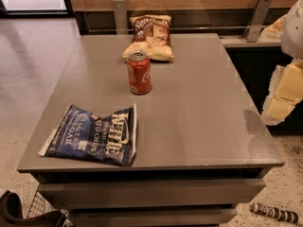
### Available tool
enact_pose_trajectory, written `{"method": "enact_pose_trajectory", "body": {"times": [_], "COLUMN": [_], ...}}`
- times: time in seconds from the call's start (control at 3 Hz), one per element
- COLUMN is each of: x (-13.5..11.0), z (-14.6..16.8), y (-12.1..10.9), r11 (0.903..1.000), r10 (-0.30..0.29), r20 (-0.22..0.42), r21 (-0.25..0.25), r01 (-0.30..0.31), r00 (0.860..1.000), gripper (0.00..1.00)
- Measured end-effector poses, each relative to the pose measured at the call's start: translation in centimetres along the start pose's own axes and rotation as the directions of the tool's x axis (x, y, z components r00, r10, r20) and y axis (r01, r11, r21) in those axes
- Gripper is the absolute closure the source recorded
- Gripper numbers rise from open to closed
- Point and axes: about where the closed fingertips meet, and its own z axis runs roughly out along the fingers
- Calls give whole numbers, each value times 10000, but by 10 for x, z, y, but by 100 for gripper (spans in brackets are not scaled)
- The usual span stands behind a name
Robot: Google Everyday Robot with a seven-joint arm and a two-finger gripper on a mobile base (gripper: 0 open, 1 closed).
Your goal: Knock coke can over
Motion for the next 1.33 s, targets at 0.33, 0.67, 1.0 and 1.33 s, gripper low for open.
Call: {"method": "enact_pose_trajectory", "body": {"times": [0.33,0.67,1.0,1.33], "x": [0,-24,-89,-152], "z": [0,9,28,61], "y": [0,-24,-66,-83], "r11": [10000,9990,9955,9982], "r10": [0,40,96,486], "r20": [1,1403,4504,7137], "r21": [2,444,801,-112], "r01": [0,-103,-511,-581], "r00": [10000,9901,8928,6987], "gripper": [0,0,0,0]}}
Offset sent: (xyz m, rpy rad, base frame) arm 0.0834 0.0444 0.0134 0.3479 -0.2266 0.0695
